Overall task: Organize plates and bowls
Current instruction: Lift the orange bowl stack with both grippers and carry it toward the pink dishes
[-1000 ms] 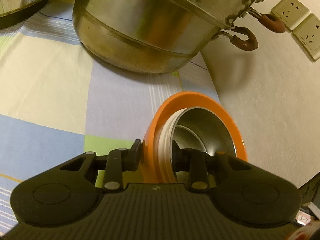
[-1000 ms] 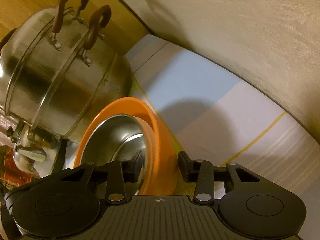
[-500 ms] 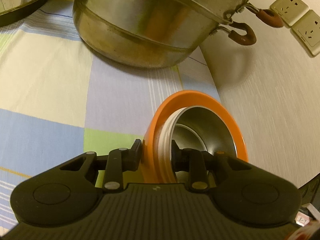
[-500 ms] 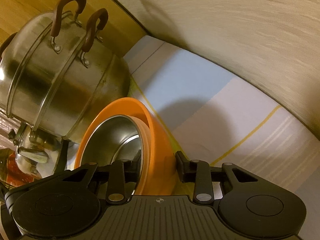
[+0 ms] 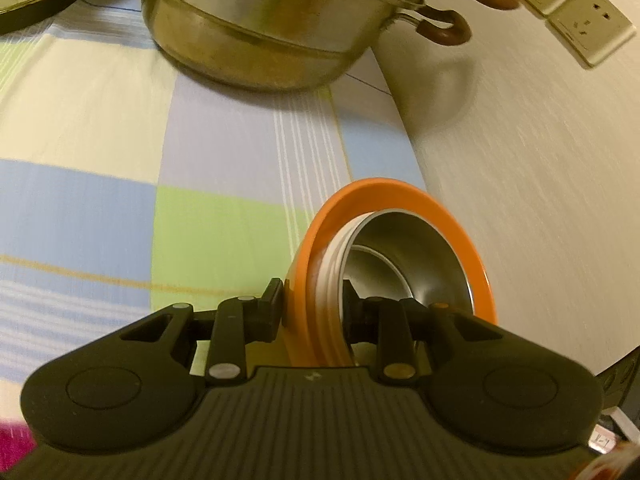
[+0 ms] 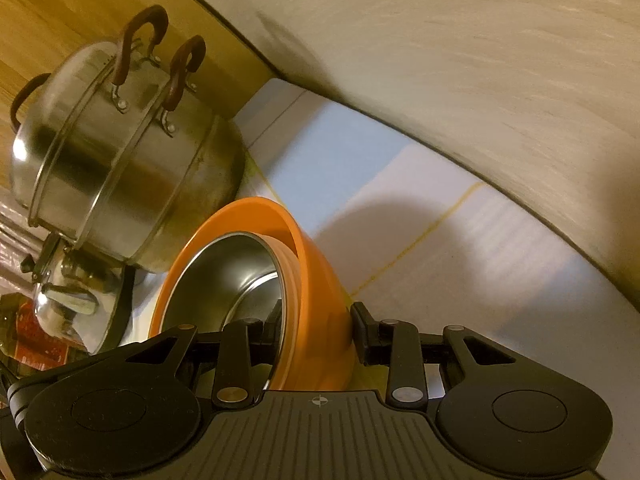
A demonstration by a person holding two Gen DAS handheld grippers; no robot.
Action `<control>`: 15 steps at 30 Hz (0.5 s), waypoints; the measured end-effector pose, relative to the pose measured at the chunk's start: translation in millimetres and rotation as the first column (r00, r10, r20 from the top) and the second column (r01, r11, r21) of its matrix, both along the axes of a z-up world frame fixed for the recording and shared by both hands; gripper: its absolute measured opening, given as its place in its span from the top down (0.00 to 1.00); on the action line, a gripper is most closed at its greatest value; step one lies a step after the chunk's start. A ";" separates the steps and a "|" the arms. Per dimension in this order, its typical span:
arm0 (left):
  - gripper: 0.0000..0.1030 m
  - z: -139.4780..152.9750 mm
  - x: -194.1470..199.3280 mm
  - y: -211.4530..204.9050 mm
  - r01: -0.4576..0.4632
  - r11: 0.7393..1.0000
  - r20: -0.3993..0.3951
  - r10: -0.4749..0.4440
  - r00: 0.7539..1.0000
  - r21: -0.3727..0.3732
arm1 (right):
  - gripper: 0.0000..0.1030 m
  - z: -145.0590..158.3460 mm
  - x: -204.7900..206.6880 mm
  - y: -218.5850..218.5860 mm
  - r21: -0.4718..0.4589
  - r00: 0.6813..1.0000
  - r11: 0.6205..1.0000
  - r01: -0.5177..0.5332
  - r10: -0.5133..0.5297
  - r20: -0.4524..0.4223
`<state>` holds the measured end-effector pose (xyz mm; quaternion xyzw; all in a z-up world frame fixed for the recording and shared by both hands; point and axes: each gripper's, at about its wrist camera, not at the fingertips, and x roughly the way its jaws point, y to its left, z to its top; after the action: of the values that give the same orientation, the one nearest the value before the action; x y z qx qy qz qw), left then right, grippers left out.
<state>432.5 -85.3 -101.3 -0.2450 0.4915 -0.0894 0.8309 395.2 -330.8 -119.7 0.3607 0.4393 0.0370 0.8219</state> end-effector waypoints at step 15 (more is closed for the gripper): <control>0.75 38.4 -76.7 -20.1 0.049 0.999 0.040 -0.049 0.998 0.019 | 0.68 43.3 -79.9 -20.6 0.013 0.999 1.000 0.028 -0.028 0.018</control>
<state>355.8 -105.4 -62.9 -0.2233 0.4811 -0.1102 0.8405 315.2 -351.4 -76.4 0.3719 0.4264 0.0316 0.8240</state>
